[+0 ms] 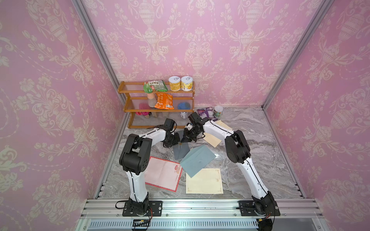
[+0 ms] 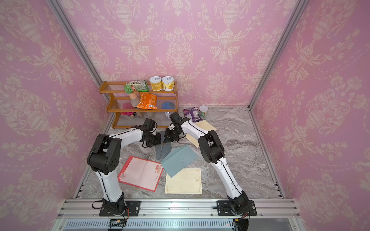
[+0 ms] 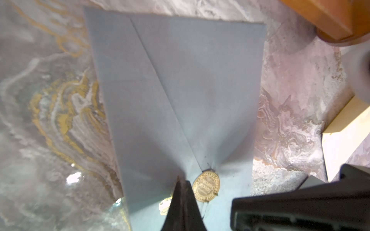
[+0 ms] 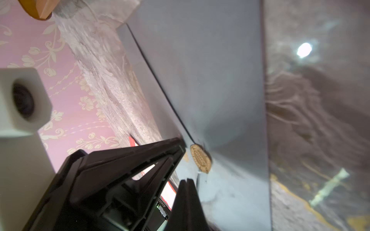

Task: Fold the letter paper in half and place it into the envelope
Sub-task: Fold the envelope flap on the envelope.

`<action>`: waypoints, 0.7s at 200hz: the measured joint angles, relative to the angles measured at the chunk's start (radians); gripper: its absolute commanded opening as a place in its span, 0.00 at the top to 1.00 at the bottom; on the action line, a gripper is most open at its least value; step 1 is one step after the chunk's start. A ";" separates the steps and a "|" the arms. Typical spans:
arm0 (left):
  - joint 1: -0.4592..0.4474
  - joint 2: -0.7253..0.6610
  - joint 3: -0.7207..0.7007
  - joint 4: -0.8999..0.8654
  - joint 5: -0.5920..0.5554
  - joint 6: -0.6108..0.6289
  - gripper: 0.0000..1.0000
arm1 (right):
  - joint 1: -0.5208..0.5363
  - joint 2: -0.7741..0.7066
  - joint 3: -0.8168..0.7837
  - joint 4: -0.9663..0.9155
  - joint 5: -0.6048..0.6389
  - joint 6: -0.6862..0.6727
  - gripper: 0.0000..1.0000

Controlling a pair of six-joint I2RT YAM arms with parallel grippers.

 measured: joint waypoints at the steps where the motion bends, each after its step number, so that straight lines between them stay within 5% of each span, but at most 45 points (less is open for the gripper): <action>1: 0.000 0.000 0.000 0.000 0.000 0.000 1.00 | 0.001 0.000 0.002 0.000 0.000 0.000 1.00; 140: -0.001 0.006 0.007 0.002 0.005 -0.019 1.00 | 0.013 0.078 0.109 -0.147 0.142 -0.108 1.00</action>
